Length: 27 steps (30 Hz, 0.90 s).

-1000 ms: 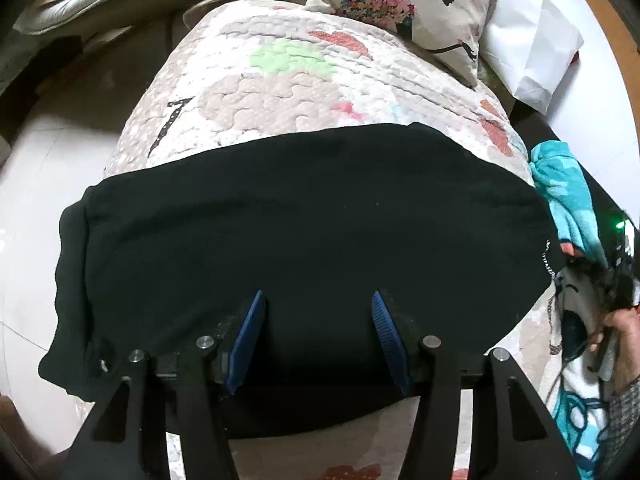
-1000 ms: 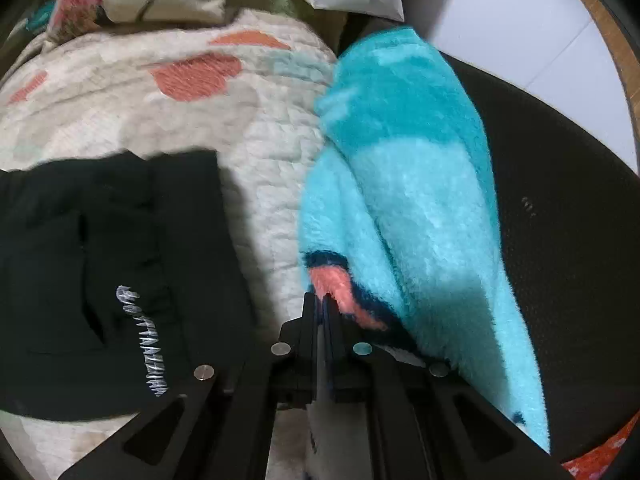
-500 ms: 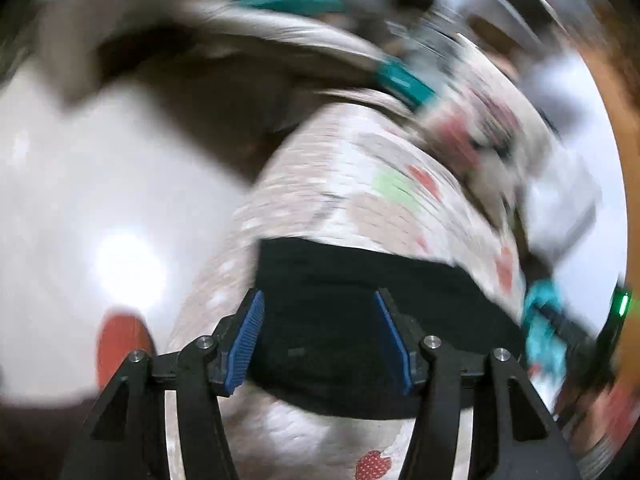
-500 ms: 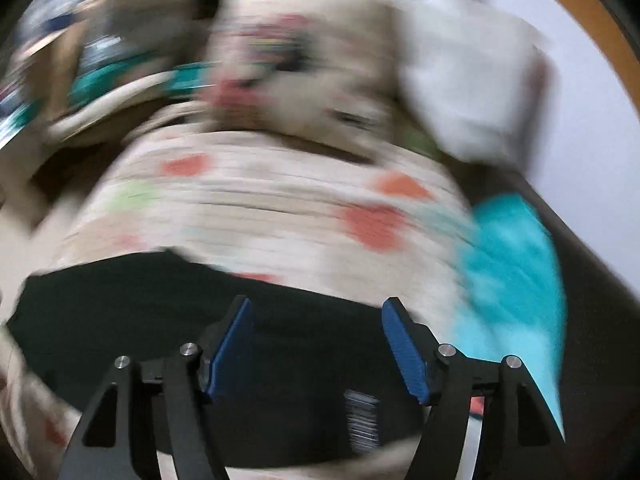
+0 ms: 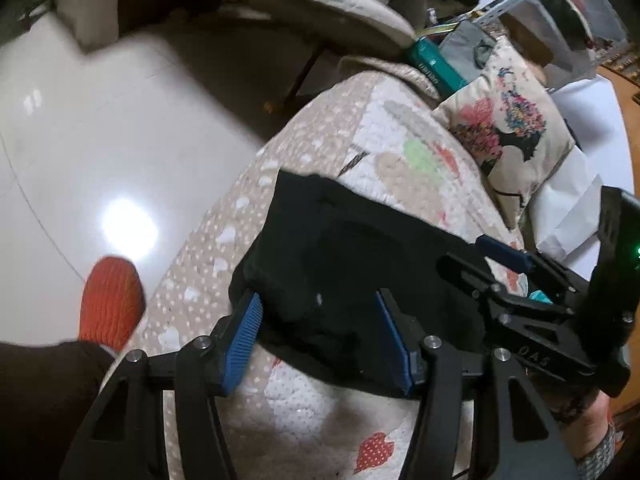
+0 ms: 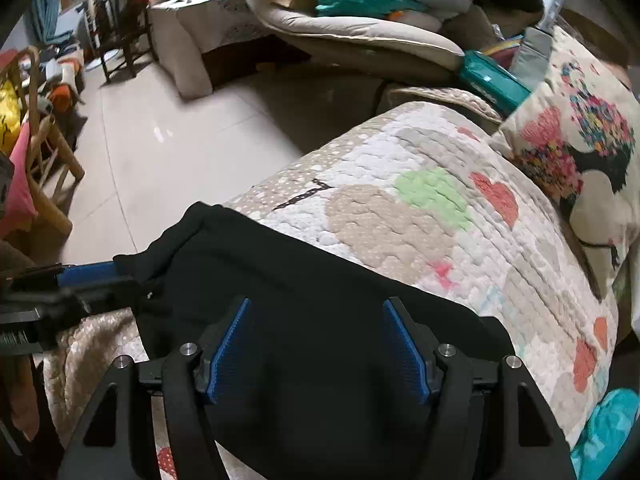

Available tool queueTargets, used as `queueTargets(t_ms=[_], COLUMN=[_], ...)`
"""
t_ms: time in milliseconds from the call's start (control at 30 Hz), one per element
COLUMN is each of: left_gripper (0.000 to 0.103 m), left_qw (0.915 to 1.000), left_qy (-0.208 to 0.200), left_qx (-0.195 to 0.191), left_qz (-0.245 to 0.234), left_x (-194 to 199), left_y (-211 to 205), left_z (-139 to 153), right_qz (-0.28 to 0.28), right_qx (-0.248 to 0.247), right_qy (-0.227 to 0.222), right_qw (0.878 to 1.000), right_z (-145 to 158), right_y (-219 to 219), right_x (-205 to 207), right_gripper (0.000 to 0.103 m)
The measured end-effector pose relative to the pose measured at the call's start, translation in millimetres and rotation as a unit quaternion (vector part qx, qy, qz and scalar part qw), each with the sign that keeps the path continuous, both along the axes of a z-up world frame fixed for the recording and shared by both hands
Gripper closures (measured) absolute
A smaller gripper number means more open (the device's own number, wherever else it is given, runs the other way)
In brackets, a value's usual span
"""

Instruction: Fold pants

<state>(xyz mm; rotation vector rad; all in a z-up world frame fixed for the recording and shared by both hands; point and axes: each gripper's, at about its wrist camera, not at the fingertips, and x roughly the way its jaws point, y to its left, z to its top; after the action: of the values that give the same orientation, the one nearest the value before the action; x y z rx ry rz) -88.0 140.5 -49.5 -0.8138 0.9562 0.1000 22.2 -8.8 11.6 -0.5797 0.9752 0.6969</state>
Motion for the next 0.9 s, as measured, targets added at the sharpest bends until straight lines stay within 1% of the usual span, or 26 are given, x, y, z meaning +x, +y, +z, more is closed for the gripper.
queueTargets(t_ms=[100, 200, 267, 300, 400, 533, 633, 767, 900], left_gripper=[0.047, 0.047, 0.045, 0.045, 0.044, 0.043, 0.043, 0.042, 0.042], left_qw=[0.9991, 0.9988, 0.9992, 0.9996, 0.9996, 0.9987, 0.9974, 0.9973, 0.9975], left_qy=[0.009, 0.006, 0.006, 0.010, 0.021, 0.039, 0.055, 0.051, 0.049], left_qx=[-0.040, -0.046, -0.038, -0.027, -0.013, -0.001, -0.013, -0.020, -0.024], left_qz=[0.009, 0.013, 0.009, 0.007, 0.012, 0.033, 0.044, 0.050, 0.045], left_x=[-3, -4, -2, 1, 4, 2, 2, 2, 4], left_y=[4, 3, -1, -4, -8, -3, 1, 0, -1], left_z=[-11, -12, -13, -13, -18, -24, -34, -36, -35], right_qz=[-0.007, -0.011, -0.015, -0.015, -0.010, 0.028, 0.057, 0.086, 0.105], right_qx=[-0.004, -0.015, -0.013, -0.010, 0.002, 0.009, 0.001, -0.016, -0.028], right_qy=[0.010, 0.018, 0.027, 0.031, 0.041, 0.067, 0.083, 0.114, 0.137], right_qw=[1.000, 1.000, 0.999, 0.999, 0.999, 0.997, 0.995, 0.990, 0.985], right_z=[-4, -8, -12, -13, -12, -15, -23, -39, -53], right_y=[-2, -3, -5, -5, -4, 19, 44, 76, 104], right_x=[6, 9, 15, 17, 25, 35, 40, 47, 51], right_gripper=[0.031, 0.031, 0.031, 0.031, 0.031, 0.031, 0.031, 0.031, 0.031])
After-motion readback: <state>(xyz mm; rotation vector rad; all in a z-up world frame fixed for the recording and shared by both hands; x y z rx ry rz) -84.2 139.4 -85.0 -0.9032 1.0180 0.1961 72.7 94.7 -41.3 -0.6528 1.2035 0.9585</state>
